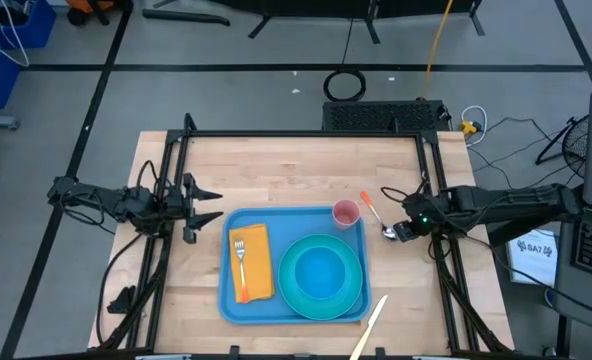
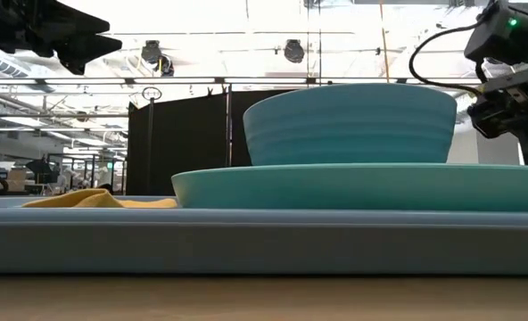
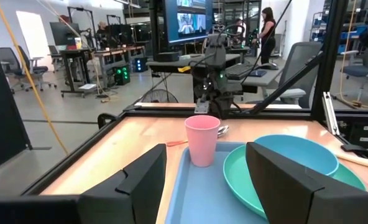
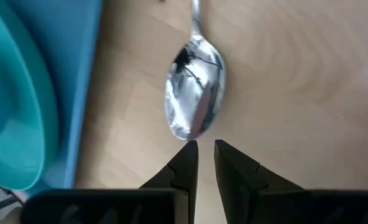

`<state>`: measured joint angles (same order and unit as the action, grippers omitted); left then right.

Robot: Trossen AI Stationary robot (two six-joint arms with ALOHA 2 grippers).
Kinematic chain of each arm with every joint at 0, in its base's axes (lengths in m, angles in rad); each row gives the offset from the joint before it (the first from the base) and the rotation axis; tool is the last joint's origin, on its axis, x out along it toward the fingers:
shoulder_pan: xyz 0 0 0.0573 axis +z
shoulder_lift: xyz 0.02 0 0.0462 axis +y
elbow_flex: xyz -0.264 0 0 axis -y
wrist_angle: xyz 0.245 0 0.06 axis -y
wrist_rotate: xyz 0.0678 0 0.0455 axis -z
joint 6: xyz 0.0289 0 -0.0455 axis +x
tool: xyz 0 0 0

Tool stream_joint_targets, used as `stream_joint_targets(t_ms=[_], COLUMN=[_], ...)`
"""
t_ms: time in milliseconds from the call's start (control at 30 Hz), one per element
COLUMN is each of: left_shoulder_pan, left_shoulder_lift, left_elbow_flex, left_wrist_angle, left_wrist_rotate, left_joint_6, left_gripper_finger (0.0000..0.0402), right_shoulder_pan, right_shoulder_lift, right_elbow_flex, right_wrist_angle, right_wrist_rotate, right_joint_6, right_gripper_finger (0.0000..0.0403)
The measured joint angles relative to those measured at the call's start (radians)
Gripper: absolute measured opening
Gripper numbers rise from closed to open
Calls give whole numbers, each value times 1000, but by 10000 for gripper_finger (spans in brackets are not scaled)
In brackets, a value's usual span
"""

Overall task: Set up tray
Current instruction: Put the orange spoon on the yellow napkin to the right of the orange fork

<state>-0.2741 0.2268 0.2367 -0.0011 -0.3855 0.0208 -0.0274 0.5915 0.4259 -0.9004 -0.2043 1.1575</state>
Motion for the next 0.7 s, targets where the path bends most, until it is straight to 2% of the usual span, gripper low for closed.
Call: stream_joint_targets(t_ms=[167,400,500,700], left_shoulder_pan=[0,0,0,0], left_shoulder_lift=[0,0,0,0], left_elbow_flex=[0,0,0,0], left_wrist_angle=[-6,-5,-5,-5], left_wrist_rotate=[0,0,0,0], left_joint_6=[-4,-4,-4,-6], left_gripper_finger=[228,228,228,228], right_shoulder_pan=[-6,-6,-6,-6], right_shoulder_lift=[3,14,19,19], right_elbow_flex=[0,-26,-69,-143], right_wrist_angle=[8,34,130,272], right_wrist_rotate=[-1,22,19,17], right_joint_6=[-34,-19,-1,35], right_gripper_finger=[61,133,156,159])
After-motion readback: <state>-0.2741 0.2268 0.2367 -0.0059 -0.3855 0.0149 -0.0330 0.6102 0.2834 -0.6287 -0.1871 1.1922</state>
